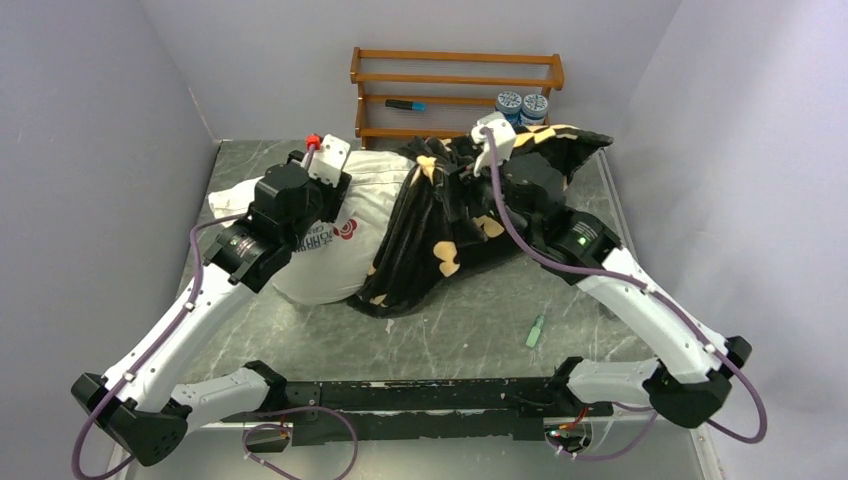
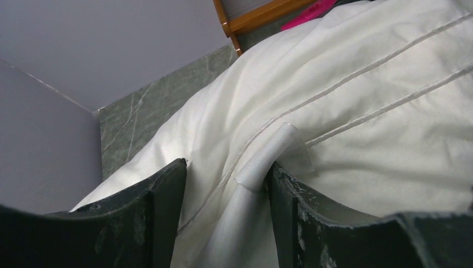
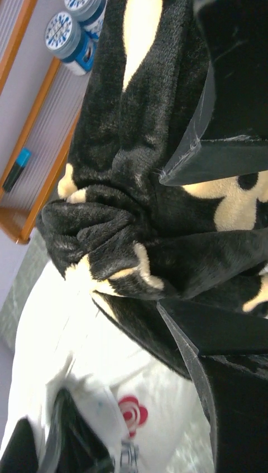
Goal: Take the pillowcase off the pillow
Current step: Remove the pillow from the pillowcase.
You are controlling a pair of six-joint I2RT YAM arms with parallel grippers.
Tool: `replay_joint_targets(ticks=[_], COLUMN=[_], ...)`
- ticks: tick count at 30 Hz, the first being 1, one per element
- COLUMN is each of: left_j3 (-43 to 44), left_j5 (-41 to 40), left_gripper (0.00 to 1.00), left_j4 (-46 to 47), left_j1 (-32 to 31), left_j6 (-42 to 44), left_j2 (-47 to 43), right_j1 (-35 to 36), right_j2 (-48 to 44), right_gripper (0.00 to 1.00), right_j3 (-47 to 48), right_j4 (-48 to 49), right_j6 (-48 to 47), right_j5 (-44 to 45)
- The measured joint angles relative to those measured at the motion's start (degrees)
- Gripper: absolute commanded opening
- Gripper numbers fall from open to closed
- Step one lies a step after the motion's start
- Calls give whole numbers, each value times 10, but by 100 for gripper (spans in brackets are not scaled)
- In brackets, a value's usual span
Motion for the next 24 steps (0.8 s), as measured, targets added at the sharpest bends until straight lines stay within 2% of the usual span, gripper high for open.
replay_joint_targets(ticks=[7,16,19,24], left_j3=[-19,-19,-15,-9], left_j5=[-9,-35,-40,-41], left_gripper=[61,61,60,60], left_j4=[19,89,110,127], left_j1=[0,7,10,14], left_j6=[-10,-10,-10,-12], left_j2=[3,75,104,125], right_j1=[0,0,4,30], right_j2=[-75,-167,-196,-199], right_gripper=[81,83,83,86], right_j3=[-68,-233,-306,-424], right_j4=[23,21,45,146], right_j6=[30,73,103,163], right_j5=[-82,-121,-127,-126])
